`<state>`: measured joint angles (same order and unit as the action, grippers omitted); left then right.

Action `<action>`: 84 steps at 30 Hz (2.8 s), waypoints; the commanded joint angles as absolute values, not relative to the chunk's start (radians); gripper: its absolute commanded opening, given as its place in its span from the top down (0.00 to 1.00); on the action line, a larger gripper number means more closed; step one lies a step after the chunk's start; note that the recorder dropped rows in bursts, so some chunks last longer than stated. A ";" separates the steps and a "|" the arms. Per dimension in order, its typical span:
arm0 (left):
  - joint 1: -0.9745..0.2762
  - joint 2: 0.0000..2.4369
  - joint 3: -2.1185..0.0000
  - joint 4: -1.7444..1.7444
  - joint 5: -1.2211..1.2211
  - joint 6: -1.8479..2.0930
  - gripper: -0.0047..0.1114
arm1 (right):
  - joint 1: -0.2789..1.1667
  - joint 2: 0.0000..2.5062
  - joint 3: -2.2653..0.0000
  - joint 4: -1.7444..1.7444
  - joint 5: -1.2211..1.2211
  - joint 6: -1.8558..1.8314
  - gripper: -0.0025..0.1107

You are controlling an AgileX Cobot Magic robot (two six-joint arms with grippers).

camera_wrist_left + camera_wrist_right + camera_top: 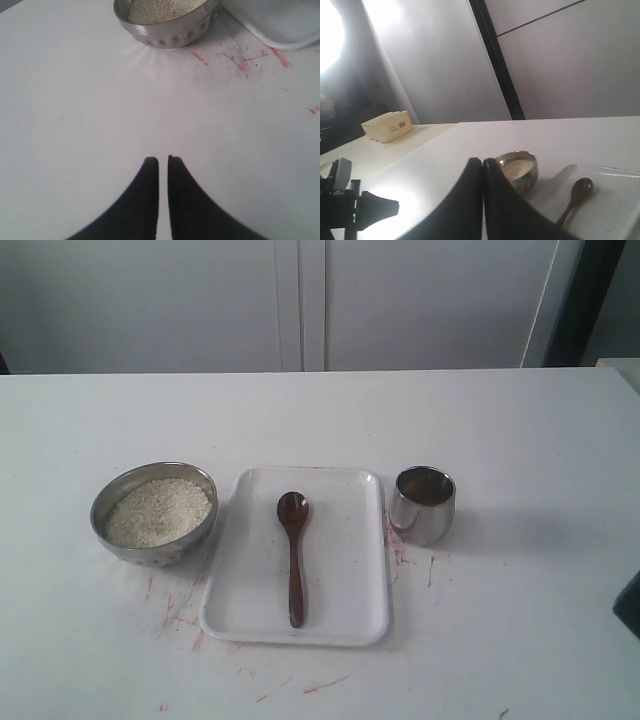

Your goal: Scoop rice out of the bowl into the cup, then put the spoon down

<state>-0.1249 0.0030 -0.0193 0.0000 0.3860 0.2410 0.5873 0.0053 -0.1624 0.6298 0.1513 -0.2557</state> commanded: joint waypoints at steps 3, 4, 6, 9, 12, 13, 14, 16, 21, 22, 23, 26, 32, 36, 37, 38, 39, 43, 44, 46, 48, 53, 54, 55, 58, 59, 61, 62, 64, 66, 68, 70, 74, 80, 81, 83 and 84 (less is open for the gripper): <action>-0.132 0.000 -0.010 0.000 0.421 0.235 0.84 | 0.587 0.000 -0.050 0.631 0.059 -0.288 0.98; -0.132 0.000 -0.010 0.000 0.421 0.235 0.84 | 0.587 0.000 -0.036 0.631 0.054 -0.303 0.98; -0.132 0.000 -0.010 0.000 0.421 0.235 0.84 | 0.587 0.000 -0.011 0.631 0.049 -0.346 0.98; -0.132 0.000 -0.010 0.000 0.421 0.235 0.84 | 0.587 0.000 0.000 0.629 0.041 -0.411 0.98; -0.132 0.000 -0.010 0.000 0.421 0.235 0.84 | 0.587 0.000 0.000 0.629 0.064 -0.516 0.98; -0.132 0.000 -0.010 0.000 0.421 0.235 0.84 | 0.587 0.000 0.000 0.629 0.071 -0.540 0.98; -0.132 0.000 -0.010 0.000 0.421 0.235 0.84 | 0.587 0.000 0.000 0.629 0.078 -0.564 0.98; -0.132 0.000 -0.010 0.000 0.421 0.235 0.84 | 0.587 0.000 0.000 0.629 0.092 -0.606 0.98; -0.132 0.000 -0.010 0.000 0.421 0.235 0.84 | 0.587 0.000 0.000 0.629 0.109 -0.651 0.98; -0.132 0.000 -0.010 0.000 0.421 0.235 0.84 | 0.587 0.000 0.000 0.629 0.109 -0.651 0.98; -0.132 0.000 -0.010 0.000 0.421 0.235 0.84 | 0.587 0.000 0.000 0.629 0.109 -0.651 0.98; -0.132 0.000 -0.010 0.000 0.421 0.235 0.84 | 0.587 0.000 0.000 0.632 0.110 -0.649 0.98; -0.132 0.000 -0.010 0.000 0.421 0.235 0.84 | 0.587 0.000 0.000 0.634 0.110 -0.642 0.98; -0.132 0.000 -0.010 0.000 0.421 0.235 0.84 | 0.587 0.000 0.000 0.634 0.110 -0.642 0.98; -0.132 0.000 -0.010 0.000 0.421 0.235 0.84 | 0.587 0.000 0.000 0.634 0.110 -0.641 0.98; -0.132 0.000 -0.010 0.000 0.421 0.235 0.84 | 0.587 0.000 0.000 0.634 0.110 -0.641 0.98; -0.132 0.000 -0.010 0.000 0.421 0.235 0.84 | 0.587 0.000 0.000 0.634 0.110 -0.641 0.98; -0.132 0.000 -0.010 0.000 0.421 0.235 0.84 | 0.587 0.000 0.000 0.634 0.110 -0.641 0.98; -0.132 0.000 -0.010 0.000 0.421 0.235 0.84 | 0.587 0.000 0.000 0.634 0.110 -0.641 0.98; -0.132 0.000 -0.010 0.000 0.421 0.235 0.84 | 0.575 0.000 0.000 0.634 0.110 -0.641 0.98; -0.132 0.000 -0.010 0.000 0.421 0.235 0.84 | 0.529 0.000 0.000 0.634 0.110 -0.641 0.98; -0.132 0.000 -0.010 0.000 0.421 0.235 0.84 | 0.378 0.000 0.000 0.634 0.110 -0.641 0.98; -0.132 0.000 -0.010 0.000 0.421 0.235 0.84 | 0.329 0.000 0.000 0.634 0.110 -0.641 0.98; -0.132 0.000 -0.010 0.000 0.421 0.235 0.84 | 0.306 0.000 0.000 0.634 0.110 -0.641 0.98; -0.132 0.000 -0.010 0.000 0.421 0.235 0.84 | 0.194 0.000 0.000 0.634 0.110 -0.641 0.98; -0.132 0.000 -0.010 0.000 0.421 0.235 0.84 | 0.177 0.000 0.000 0.632 0.110 -0.641 0.98; -0.132 0.000 -0.010 0.000 0.421 0.235 0.84 | 0.116 0.000 0.000 0.632 0.110 -0.641 0.98; -0.132 0.000 -0.010 0.000 0.421 0.235 0.84 | 0.076 0.000 0.000 0.632 0.110 -0.641 0.98; -0.132 0.000 -0.010 0.000 0.421 0.235 0.84 | 0.026 0.000 0.000 0.632 0.110 -0.641 0.98; -0.132 0.000 -0.010 0.000 0.421 0.235 0.84 | -0.016 0.000 0.000 0.632 0.110 -0.641 0.98; -0.132 0.000 -0.010 0.000 0.421 0.235 0.84 | -0.050 0.000 0.000 0.632 0.110 -0.641 0.98; -0.132 0.000 -0.010 0.000 0.421 0.235 0.84 | -0.073 0.000 0.000 0.632 0.110 -0.641 0.98; -0.132 0.000 -0.010 0.000 0.421 0.235 0.84 | -0.090 0.000 0.000 0.632 0.115 -0.641 0.98; -0.132 0.000 -0.010 0.000 0.421 0.235 0.84 | -0.090 0.000 0.000 0.632 0.158 -0.641 0.98; -0.132 0.000 -0.010 0.000 0.421 0.235 0.84 | -0.090 0.000 0.000 0.632 0.160 -0.641 0.98; -0.132 0.000 -0.010 0.000 0.421 0.235 0.84 | -0.090 0.000 0.000 0.632 0.160 -0.641 0.98; -0.132 0.000 -0.010 0.000 0.421 0.235 0.84 | -0.090 0.000 0.000 0.632 0.160 -0.641 0.98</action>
<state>-0.1249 0.0030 -0.0193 0.0000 0.3860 0.2410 -0.0839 0.0053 -0.0055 0.6298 0.1577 -0.6382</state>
